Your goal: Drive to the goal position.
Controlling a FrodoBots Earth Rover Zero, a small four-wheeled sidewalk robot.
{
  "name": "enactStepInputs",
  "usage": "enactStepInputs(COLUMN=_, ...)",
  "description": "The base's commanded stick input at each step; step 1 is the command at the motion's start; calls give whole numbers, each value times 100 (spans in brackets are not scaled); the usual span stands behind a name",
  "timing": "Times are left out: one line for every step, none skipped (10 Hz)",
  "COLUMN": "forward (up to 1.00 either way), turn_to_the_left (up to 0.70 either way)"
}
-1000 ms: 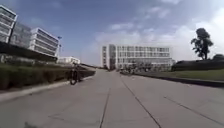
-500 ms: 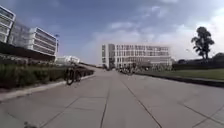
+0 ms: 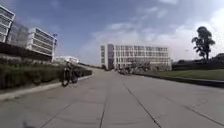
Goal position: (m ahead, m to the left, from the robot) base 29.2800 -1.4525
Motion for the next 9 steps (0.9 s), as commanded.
enactStepInputs(forward=70, turn_to_the_left=14)
enactStepInputs(forward=70, turn_to_the_left=22)
enactStepInputs(forward=70, turn_to_the_left=18)
enactStepInputs(forward=70, turn_to_the_left=9)
enactStepInputs(forward=70, turn_to_the_left=0)
enactStepInputs(forward=70, turn_to_the_left=0)
enactStepInputs(forward=70, turn_to_the_left=0)
enactStepInputs(forward=70, turn_to_the_left=0)
enactStepInputs(forward=70, turn_to_the_left=0)
